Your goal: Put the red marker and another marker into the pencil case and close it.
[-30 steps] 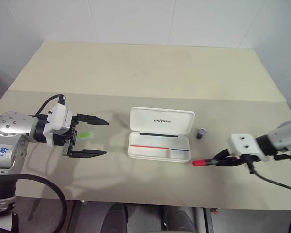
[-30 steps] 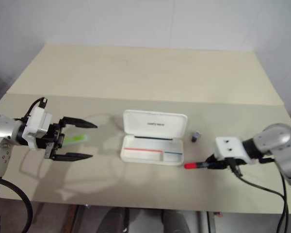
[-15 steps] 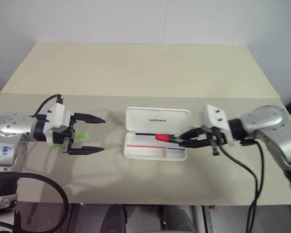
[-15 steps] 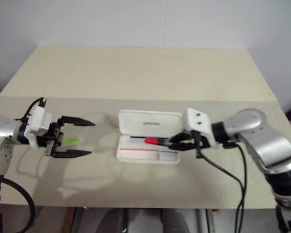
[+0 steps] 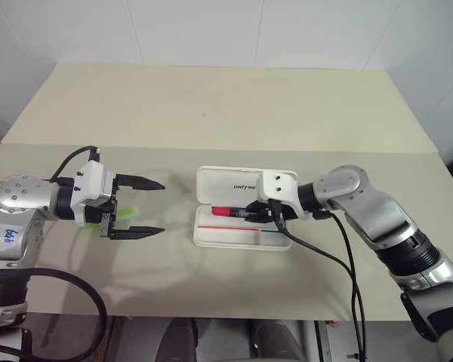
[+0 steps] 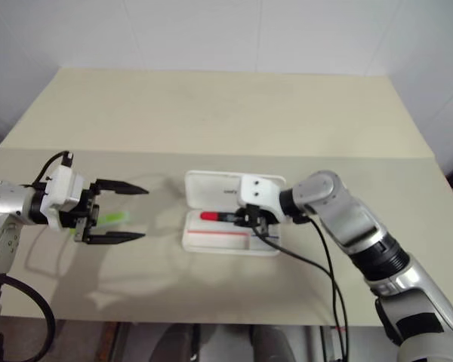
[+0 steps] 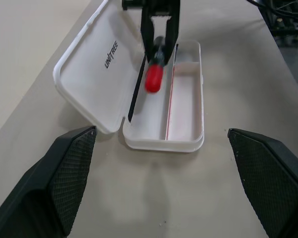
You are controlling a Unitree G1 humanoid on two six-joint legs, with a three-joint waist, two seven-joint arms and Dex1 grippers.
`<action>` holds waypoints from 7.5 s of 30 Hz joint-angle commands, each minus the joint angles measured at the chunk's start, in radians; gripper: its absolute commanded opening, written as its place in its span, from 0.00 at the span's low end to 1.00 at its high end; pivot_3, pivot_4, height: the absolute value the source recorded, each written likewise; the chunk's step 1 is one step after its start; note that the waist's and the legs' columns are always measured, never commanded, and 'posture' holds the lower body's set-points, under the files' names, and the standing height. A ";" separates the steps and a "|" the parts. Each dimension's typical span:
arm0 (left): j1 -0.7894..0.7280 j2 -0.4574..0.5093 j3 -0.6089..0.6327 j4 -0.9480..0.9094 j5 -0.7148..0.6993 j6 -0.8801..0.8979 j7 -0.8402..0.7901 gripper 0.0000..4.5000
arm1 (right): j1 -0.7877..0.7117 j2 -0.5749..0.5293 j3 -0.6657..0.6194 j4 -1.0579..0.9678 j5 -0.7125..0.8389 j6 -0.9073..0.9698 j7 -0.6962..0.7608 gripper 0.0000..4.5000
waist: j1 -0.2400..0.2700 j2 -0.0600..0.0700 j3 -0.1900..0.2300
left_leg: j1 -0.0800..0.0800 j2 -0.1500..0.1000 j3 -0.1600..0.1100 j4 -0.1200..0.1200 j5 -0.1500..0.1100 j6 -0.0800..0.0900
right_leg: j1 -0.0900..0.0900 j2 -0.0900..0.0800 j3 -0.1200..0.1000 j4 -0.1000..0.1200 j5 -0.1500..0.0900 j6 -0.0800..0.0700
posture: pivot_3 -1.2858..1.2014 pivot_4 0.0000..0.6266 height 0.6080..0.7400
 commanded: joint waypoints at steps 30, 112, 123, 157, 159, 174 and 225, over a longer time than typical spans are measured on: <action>0.090 0.255 0.087 0.254 0.172 -0.129 -0.029 1.00 | 0.073 0.038 -0.531 -0.139 0.429 -0.176 0.050 1.00 | -0.003 0.000 0.000 | 0.001 0.001 0.001 -0.002 0.000 0.000 | -0.001 0.001 0.000 0.000 0.000 -0.001 | 0.52 0.24 1.00; -0.340 -0.129 -0.438 0.104 0.286 0.091 -0.099 0.23 | 0.444 -0.118 -0.685 -0.348 0.479 -0.156 -0.168 1.00 | 0.003 -0.007 0.002 | 0.003 0.005 0.005 -0.009 0.010 0.008 | -0.006 0.007 0.002 0.006 0.005 -0.007 | 0.52 0.24 1.00; -0.386 -0.175 -0.465 0.184 0.342 0.051 -0.104 0.23 | 0.611 -0.172 -0.750 -0.346 0.443 -0.209 -0.130 1.00 | 0.005 -0.007 0.003 | 0.002 0.004 0.005 -0.008 0.010 0.008 | -0.005 0.007 0.005 0.006 0.005 -0.005 | 0.52 0.24 1.00; -0.416 -0.317 -0.369 0.170 0.226 0.016 -0.127 1.00 | 0.543 -0.196 -0.686 -0.339 0.393 -0.081 -0.281 1.00 | 0.004 -0.007 0.003 | 0.002 0.002 0.005 -0.004 0.010 0.008 | -0.005 0.007 0.009 0.006 0.007 -0.002 | 0.52 0.24 1.00; -0.406 -0.296 -0.337 0.161 0.202 0.027 -0.127 1.00 | 0.516 -0.199 -0.673 -0.354 0.387 0.060 -0.387 1.00 | 0.002 -0.008 0.003 | 0.002 0.002 0.005 -0.004 0.010 0.008 | -0.005 0.007 0.009 0.006 0.007 -0.002 | 0.52 0.24 1.00; -0.363 -0.176 -0.167 0.096 0.115 0.097 -0.062 1.00 | 0.355 0.107 -0.594 -0.443 0.417 0.709 -0.870 1.00 | 0.003 -0.008 0.003 | 0.000 0.001 0.006 -0.002 0.009 0.008 | -0.005 0.005 0.010 0.006 0.007 -0.001 | 0.52 0.24 1.00; -0.255 -0.141 -0.156 0.027 0.079 0.019 -0.021 1.00 | 0.516 -0.373 -0.531 -0.371 0.346 0.231 -0.197 0.08 | -0.007 -0.009 0.003 | 0.001 0.001 0.009 -0.015 0.009 0.009 | -0.007 0.005 0.013 -0.005 0.007 0.002 | 0.52 0.24 1.00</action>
